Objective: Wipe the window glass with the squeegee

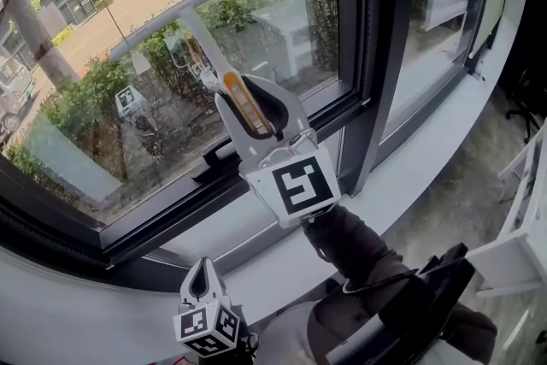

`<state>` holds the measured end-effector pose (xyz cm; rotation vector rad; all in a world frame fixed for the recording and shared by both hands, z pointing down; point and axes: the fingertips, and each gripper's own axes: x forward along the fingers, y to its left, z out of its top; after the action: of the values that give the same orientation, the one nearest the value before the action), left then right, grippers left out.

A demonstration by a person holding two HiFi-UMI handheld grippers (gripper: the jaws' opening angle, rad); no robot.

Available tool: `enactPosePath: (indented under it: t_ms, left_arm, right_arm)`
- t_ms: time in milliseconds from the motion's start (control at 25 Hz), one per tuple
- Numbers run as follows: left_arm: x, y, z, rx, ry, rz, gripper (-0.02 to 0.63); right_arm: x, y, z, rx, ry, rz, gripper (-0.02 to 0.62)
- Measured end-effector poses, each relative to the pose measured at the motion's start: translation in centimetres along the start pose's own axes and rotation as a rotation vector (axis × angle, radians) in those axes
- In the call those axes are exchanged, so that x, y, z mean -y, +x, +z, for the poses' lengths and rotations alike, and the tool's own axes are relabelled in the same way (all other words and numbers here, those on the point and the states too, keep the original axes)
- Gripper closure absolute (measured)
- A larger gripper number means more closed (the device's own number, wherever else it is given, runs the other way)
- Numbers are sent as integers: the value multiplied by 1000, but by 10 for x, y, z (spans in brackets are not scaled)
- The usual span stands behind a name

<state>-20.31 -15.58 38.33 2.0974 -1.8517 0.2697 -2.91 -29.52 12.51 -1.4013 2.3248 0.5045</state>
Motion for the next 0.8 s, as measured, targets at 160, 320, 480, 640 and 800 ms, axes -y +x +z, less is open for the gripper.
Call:
enactPosePath:
  t_ms: [160, 320, 480, 640, 800]
  left_arm:
    - [1, -1, -1, -3, 1, -3, 606]
    - [2, -2, -2, -4, 2, -4, 606]
    - [4, -4, -1, -6, 5, -5, 606]
    - [4, -5, -3, -8, 7, -6, 606]
    - [5, -6, -4, -11, 8, -6, 606]
  right_arm:
    - [-1, -3, -5, -10, 4, -2, 465]
    - [0, -8, -10, -22, -1, -1, 465]
    - [-1, -11, -13, -33, 8, -2, 465]
    - [-1, -15, -18, -44, 12, -2, 465]
    - [-2, -19, -23, -54, 14, -3, 465]
